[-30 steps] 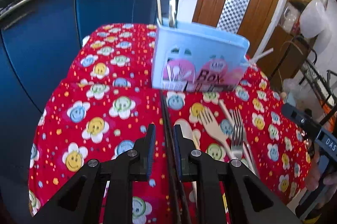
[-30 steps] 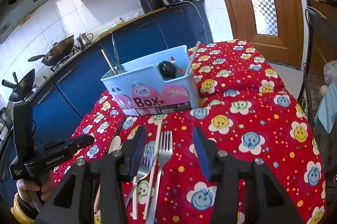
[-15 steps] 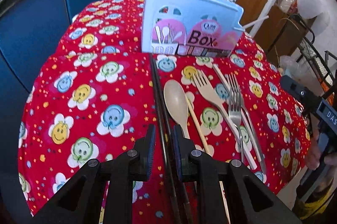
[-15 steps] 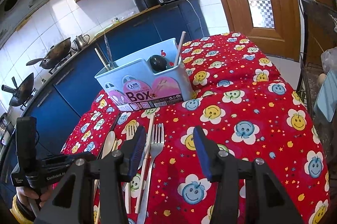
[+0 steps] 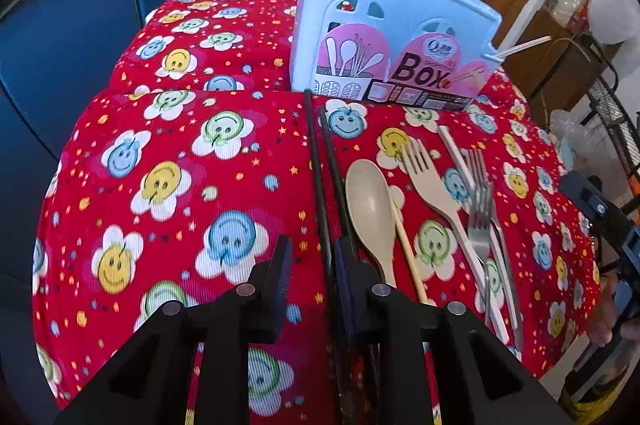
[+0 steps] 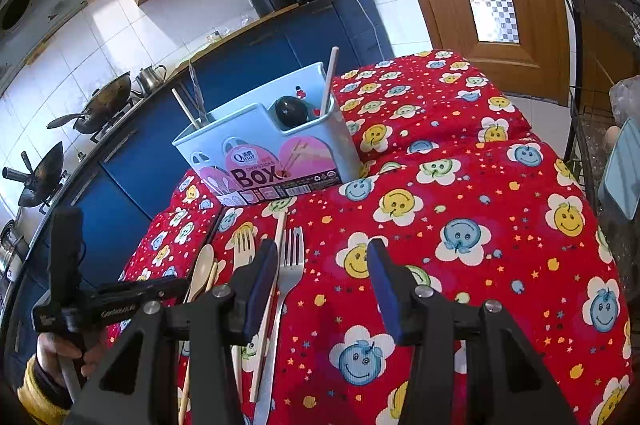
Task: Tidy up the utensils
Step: 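Move both tools back down toward the remaining spoons and forks on the table, then grasp a thin black stick with the left tool while the right tool grasps a silver fork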
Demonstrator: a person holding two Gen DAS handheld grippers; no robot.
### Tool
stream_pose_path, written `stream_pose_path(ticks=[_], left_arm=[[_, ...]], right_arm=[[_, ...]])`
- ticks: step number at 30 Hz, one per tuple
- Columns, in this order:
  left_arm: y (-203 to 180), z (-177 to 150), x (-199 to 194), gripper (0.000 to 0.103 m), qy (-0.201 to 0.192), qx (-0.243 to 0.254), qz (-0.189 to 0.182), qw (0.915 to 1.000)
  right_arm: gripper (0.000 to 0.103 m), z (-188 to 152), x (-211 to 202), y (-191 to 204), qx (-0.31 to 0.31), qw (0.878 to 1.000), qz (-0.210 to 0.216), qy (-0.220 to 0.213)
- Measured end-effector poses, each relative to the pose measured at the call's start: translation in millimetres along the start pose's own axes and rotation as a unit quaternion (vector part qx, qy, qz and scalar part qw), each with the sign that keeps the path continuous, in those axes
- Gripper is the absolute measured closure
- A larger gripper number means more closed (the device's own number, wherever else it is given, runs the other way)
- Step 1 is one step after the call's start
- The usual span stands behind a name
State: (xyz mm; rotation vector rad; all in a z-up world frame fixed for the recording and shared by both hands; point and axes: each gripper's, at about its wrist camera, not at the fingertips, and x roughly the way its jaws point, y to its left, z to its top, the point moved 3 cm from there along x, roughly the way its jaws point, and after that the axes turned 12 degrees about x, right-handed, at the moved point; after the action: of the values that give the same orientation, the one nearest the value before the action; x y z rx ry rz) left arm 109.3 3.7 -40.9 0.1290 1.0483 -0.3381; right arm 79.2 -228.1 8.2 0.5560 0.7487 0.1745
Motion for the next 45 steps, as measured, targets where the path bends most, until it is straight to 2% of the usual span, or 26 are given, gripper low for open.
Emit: stream_pose_path(ticks=[8,12,16,17,18,21,24,28,32,37,40,42,45], left_arm=[[14,31,16,0.080,0.023,-0.008,-0.007,0.9997],[19,47,25,0.081,0.039,0.002,0.004,0.9993],[19,53,29,0.086,0.044,0.010,0.013,0.9989],[20,53,29,0.093,0.043,0.012,0.018,0.9989],[22,52,28,0.095,0.039,0.010,0.021,0.9990],[28,48,25,0.097,0.030,-0.009,0.006,0.9995],[37,42,17,0.098,0.009,-0.033,-0.019,0.9993],[39,34,-4,0.098,-0.044,-0.046,-0.032,0.9974],[44,29,-25,0.098,-0.084,-0.047,-0.031,0.9948],[37,20,-47,0.098,-0.141,-0.030,-0.008,0.9895],[32,17,-57,0.098,-0.167,-0.027,-0.012,0.9855],[28,17,-64,0.098,-0.187,-0.023,-0.018,0.9820],[21,20,-73,0.098,-0.209,-0.016,-0.028,0.9774]], right_arm=[[0.053,0,-1,-1,0.001,1.000,0.001,0.000],[0.053,-1,-2,-2,0.002,1.000,0.001,0.002],[0.053,-2,-1,-2,0.003,1.000,0.000,0.006],[0.053,-1,1,-2,0.003,1.000,0.000,0.008],[0.053,-1,2,-1,0.001,1.000,-0.001,0.009],[0.053,-2,5,1,-0.005,1.000,-0.006,0.016],[0.052,-2,12,5,-0.020,0.999,-0.015,0.032],[0.051,-4,26,9,-0.043,0.997,-0.035,0.054],[0.051,-1,43,12,-0.047,0.995,-0.029,0.081],[0.051,2,63,18,-0.070,0.992,-0.027,0.100],[0.060,1,76,23,-0.091,0.989,-0.025,0.117],[0.064,1,80,26,-0.109,0.987,-0.026,0.113],[0.072,3,85,26,-0.100,0.988,-0.007,0.122]])
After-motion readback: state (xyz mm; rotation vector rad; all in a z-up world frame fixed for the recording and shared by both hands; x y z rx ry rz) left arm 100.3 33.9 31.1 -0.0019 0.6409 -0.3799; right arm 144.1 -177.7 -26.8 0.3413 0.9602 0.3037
